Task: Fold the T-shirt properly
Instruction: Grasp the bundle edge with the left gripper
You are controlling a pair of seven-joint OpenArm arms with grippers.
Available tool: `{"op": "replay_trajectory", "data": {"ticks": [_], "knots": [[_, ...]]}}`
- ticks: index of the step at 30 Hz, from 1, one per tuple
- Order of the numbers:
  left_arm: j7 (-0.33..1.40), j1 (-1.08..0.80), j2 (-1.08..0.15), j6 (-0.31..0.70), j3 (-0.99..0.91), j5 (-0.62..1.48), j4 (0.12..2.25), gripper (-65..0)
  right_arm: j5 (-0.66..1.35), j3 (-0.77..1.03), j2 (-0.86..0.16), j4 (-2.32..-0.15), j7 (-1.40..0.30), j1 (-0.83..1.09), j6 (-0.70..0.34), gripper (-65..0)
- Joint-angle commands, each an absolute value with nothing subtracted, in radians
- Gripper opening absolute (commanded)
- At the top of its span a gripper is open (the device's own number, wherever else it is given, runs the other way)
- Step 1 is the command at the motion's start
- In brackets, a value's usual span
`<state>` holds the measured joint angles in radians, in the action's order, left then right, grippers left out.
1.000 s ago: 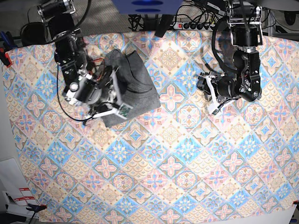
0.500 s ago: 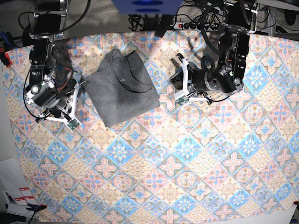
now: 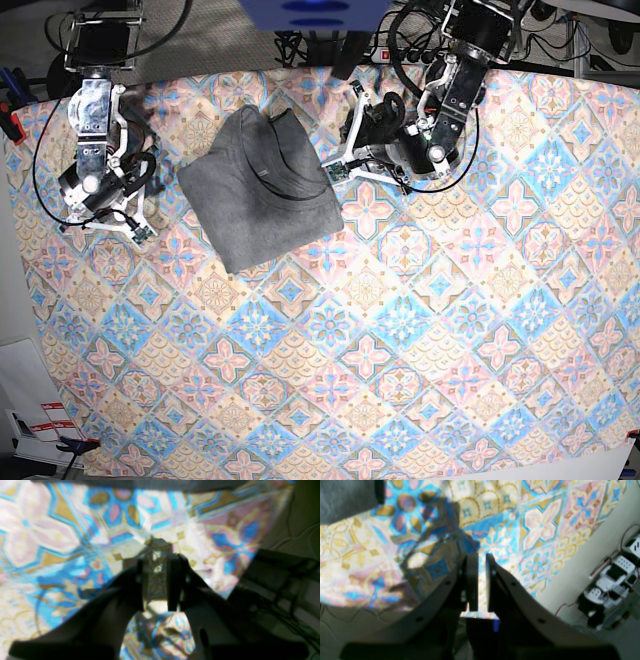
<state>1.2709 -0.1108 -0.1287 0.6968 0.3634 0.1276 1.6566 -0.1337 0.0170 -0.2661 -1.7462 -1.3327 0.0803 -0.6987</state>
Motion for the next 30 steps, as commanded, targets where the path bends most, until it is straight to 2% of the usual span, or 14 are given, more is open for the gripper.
{"op": "replay_trajectory", "data": {"ticks": [1,5,11,15,24,30], "knots": [[1.256,-0.077,-0.108,0.698,0.364,0.128,1.636,-53.3,-0.128,0.002,-0.269,-1.739,-1.31,0.065,-0.698,-60.5],[1.253,-0.024,-0.071,0.698,0.364,0.12,1.529,-53.3,-0.128,-0.021,-0.249,-1.658,-1.25,0.061,-0.698,-60.5],[1.25,0.004,-0.07,0.698,0.358,0.119,1.52,-53.3,-0.127,-0.077,-0.239,-1.534,-1.178,0.012,-0.698,-60.5],[1.241,0.048,-0.068,0.698,0.354,0.122,1.466,-53.3,-0.127,-0.127,-0.226,-1.529,-1.148,0.007,-0.698,-60.5],[1.035,0.213,0.036,0.698,0.228,0.122,1.059,-53.3,-0.127,-0.232,-0.226,-1.531,-1.152,0.012,-0.698,-60.5],[0.946,0.294,0.111,0.698,0.226,0.124,0.984,-53.3,-0.128,-0.317,-0.254,-1.572,-1.165,0.062,-0.698,-60.5]]}}
